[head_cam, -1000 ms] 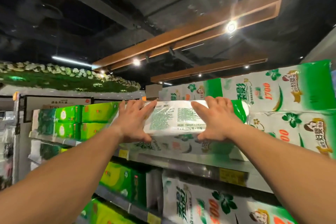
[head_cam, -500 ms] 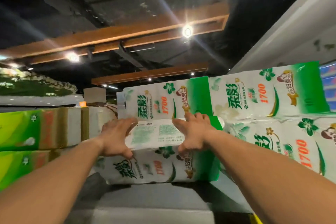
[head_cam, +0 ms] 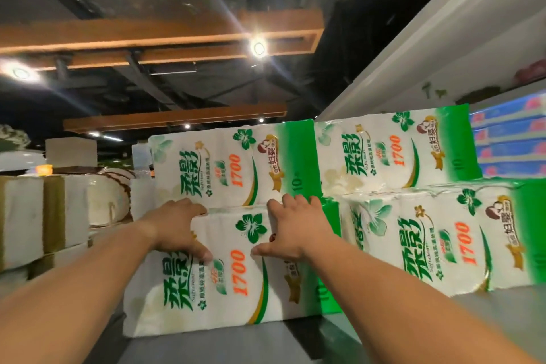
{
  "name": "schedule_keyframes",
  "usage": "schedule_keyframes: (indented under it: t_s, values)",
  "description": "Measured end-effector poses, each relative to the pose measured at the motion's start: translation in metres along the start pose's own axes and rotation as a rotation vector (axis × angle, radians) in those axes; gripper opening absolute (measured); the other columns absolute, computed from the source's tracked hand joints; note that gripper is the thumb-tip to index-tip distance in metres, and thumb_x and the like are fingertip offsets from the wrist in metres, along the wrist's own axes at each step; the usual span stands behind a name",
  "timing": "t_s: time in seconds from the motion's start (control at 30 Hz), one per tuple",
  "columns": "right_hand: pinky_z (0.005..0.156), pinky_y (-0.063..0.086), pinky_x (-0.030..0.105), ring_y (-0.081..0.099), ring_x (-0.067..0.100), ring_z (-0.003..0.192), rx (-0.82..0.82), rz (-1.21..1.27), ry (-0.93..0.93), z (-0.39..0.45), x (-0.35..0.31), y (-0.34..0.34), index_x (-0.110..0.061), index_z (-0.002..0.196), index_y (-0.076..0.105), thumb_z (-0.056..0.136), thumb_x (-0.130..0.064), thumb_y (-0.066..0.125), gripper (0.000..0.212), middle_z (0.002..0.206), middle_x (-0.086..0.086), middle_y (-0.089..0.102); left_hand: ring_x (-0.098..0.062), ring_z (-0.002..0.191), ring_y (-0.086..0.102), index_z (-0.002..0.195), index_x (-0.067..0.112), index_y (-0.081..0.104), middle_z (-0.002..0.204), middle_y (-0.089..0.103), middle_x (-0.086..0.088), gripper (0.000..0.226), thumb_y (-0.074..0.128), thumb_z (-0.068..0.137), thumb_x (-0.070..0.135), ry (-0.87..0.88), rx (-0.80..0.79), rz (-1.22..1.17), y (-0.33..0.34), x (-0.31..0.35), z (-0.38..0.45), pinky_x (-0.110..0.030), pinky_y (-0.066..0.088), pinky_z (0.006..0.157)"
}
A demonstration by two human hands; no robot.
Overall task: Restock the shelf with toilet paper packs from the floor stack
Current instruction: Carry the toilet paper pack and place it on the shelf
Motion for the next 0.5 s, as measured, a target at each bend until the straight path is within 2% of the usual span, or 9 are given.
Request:
schedule_keyframes:
  t_s: [0.17, 0.23, 0.33, 0.4, 0.5]
  values:
    - [0.1, 0.033, 0.05, 0.048, 0.03, 0.116, 0.067, 0.017, 0.012, 0.002, 0.001, 0.0, -0.025, 0.125, 0.046, 0.069, -0.091, 0.054, 0.087, 0.12, 0.006, 0.053, -0.021, 0.133, 0.041, 0.152, 0.032, 0.037, 0.145, 0.044, 0.005, 0.129, 0.081, 0.042, 0.083, -0.025, 0.029, 0.002, 0.0, 0.001, 0.0, -0.04, 0.04, 0.11]
    - [0.099, 0.033, 0.049, 0.048, 0.029, 0.115, 0.071, 0.026, 0.016, 0.002, 0.002, 0.0, -0.026, 0.124, 0.047, 0.069, -0.09, 0.055, 0.086, 0.118, 0.005, 0.053, -0.021, 0.133, 0.043, 0.153, 0.033, 0.036, 0.147, 0.045, 0.005, 0.133, 0.08, 0.039, 0.085, -0.054, 0.028, 0.01, 0.002, -0.001, -0.001, -0.042, 0.041, 0.109]
    - [0.098, 0.033, 0.048, 0.049, 0.029, 0.114, 0.066, 0.047, 0.012, 0.002, 0.002, -0.001, -0.026, 0.123, 0.048, 0.068, -0.09, 0.056, 0.085, 0.117, 0.004, 0.054, -0.022, 0.134, 0.045, 0.156, 0.034, 0.03, 0.149, 0.045, 0.005, 0.127, 0.08, 0.049, 0.081, -0.094, 0.074, 0.051, 0.0, 0.002, -0.006, -0.045, 0.042, 0.109]
    - [0.098, 0.033, 0.047, 0.049, 0.028, 0.115, 0.049, 0.055, 0.008, 0.003, 0.004, -0.002, -0.026, 0.123, 0.048, 0.068, -0.09, 0.057, 0.085, 0.117, 0.004, 0.054, -0.024, 0.135, 0.046, 0.156, 0.035, 0.027, 0.15, 0.046, 0.003, 0.123, 0.08, 0.054, 0.079, -0.113, 0.112, 0.07, 0.0, 0.006, -0.012, -0.048, 0.039, 0.109]
    - [0.1, 0.033, 0.047, 0.049, 0.028, 0.116, 0.025, 0.063, -0.006, 0.002, 0.004, -0.002, -0.027, 0.124, 0.047, 0.069, -0.089, 0.057, 0.084, 0.117, 0.003, 0.054, -0.025, 0.135, 0.043, 0.15, 0.034, 0.034, 0.146, 0.049, 0.003, 0.11, 0.079, 0.059, 0.077, -0.157, 0.154, 0.084, 0.0, 0.007, -0.023, -0.052, 0.03, 0.11]
Point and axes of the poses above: each hand's wrist, its own z-axis towards the middle knuckle, its own y-axis out of the palm, x = y × z, the point moved 10 cm from there along z, towards the middle knuckle
